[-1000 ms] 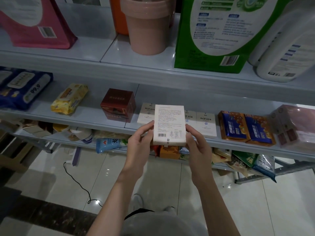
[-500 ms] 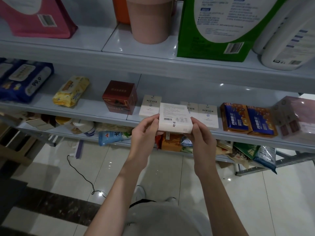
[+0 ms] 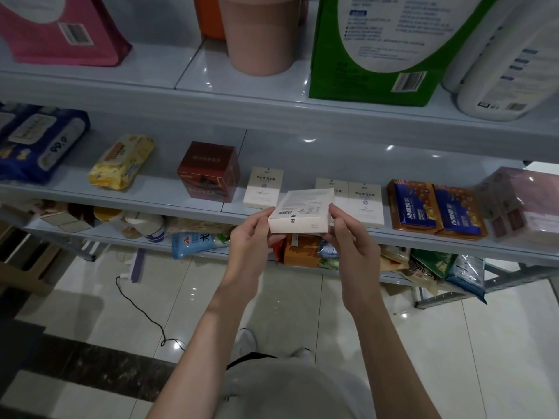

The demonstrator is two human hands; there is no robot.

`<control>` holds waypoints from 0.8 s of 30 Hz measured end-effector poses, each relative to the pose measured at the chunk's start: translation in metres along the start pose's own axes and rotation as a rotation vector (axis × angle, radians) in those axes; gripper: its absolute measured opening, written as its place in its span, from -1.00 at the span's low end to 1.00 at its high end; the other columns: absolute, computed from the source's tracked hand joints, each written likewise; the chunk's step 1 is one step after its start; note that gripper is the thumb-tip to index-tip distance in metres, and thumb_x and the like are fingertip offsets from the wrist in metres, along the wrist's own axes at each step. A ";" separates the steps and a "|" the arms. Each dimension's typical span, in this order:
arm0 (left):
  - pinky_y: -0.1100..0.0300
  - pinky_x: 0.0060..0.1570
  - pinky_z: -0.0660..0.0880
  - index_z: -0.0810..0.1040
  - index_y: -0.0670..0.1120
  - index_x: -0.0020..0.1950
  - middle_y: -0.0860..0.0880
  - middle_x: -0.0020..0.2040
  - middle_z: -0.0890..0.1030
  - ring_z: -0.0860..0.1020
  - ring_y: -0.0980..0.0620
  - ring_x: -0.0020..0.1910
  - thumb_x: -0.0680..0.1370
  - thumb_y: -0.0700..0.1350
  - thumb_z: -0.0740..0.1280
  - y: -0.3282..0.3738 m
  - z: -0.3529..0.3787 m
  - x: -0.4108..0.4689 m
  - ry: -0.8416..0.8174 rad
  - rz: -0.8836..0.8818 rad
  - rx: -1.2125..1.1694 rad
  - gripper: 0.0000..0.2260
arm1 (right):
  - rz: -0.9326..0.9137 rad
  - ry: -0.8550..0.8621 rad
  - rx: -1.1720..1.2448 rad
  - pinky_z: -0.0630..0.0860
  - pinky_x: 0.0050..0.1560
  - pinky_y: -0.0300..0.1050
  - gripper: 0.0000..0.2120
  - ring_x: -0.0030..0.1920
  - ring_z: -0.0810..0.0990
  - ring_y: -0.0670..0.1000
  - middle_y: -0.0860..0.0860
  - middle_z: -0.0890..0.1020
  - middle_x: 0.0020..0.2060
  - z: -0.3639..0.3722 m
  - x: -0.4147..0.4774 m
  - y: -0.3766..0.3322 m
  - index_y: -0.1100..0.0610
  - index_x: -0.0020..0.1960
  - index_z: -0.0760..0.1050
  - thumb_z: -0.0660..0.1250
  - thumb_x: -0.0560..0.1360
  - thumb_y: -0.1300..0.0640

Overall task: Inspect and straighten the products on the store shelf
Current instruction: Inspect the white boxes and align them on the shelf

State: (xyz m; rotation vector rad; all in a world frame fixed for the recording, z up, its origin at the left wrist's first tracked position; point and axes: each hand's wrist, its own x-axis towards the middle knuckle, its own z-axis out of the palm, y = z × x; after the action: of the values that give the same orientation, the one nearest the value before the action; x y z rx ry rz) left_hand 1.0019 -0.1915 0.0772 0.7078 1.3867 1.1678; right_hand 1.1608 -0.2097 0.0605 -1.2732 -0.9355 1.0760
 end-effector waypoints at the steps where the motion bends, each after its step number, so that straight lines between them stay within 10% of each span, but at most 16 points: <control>1: 0.27 -0.04 0.62 0.60 -0.13 0.31 -0.02 0.12 0.71 0.70 0.11 0.02 0.72 -0.20 0.18 0.000 0.000 0.001 0.004 -0.013 -0.010 -0.75 | -0.012 -0.015 -0.028 0.63 0.21 -0.04 -0.78 0.35 0.56 0.04 0.01 0.60 0.31 0.000 0.000 0.000 -0.29 0.19 0.64 0.30 0.66 -0.02; 6: 0.17 0.05 0.63 0.59 -0.13 0.31 -0.01 0.10 0.72 0.71 0.12 0.01 0.72 -0.21 0.18 0.000 -0.002 0.001 0.015 -0.015 -0.026 -0.75 | -0.039 -0.033 -0.099 0.60 0.27 0.11 -0.71 0.37 0.55 0.01 -0.04 0.59 0.32 0.003 -0.001 -0.001 -0.27 0.20 0.63 0.29 0.53 -0.22; 12: 0.23 0.00 0.62 0.62 -0.08 0.25 0.01 0.11 0.72 0.67 0.06 0.14 0.66 -0.27 0.28 0.001 -0.005 -0.001 -0.043 0.065 -0.011 -0.77 | 0.105 0.082 0.012 0.67 0.07 -0.09 -0.92 0.16 0.68 -0.02 -0.07 0.69 0.12 0.000 0.002 0.002 0.08 0.08 0.59 0.40 0.61 0.10; 20: 0.08 0.12 0.59 0.50 -0.04 0.43 -0.02 0.26 0.67 0.63 -0.04 0.25 0.67 -0.21 0.26 0.004 -0.003 -0.001 -0.240 0.048 -0.045 -0.68 | 0.104 -0.094 0.029 0.64 0.13 -0.07 -0.62 0.26 0.58 -0.11 -0.23 0.61 0.23 -0.001 0.000 0.009 -0.01 0.31 0.60 0.27 0.64 0.36; 24: -0.02 0.17 0.62 0.47 -0.03 0.42 -0.04 0.22 0.69 0.66 -0.08 0.20 0.66 -0.24 0.28 0.006 -0.003 -0.005 -0.296 0.047 -0.039 -0.66 | 0.114 -0.124 -0.047 0.62 0.13 -0.12 -0.72 0.20 0.58 -0.19 -0.13 0.56 0.28 0.003 0.000 0.007 -0.07 0.33 0.60 0.27 0.68 0.16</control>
State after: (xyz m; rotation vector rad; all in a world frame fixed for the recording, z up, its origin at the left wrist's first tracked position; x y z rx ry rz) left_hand 0.9987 -0.1945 0.0843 0.8526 1.1020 1.0748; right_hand 1.1568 -0.2088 0.0534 -1.3230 -0.9963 1.2396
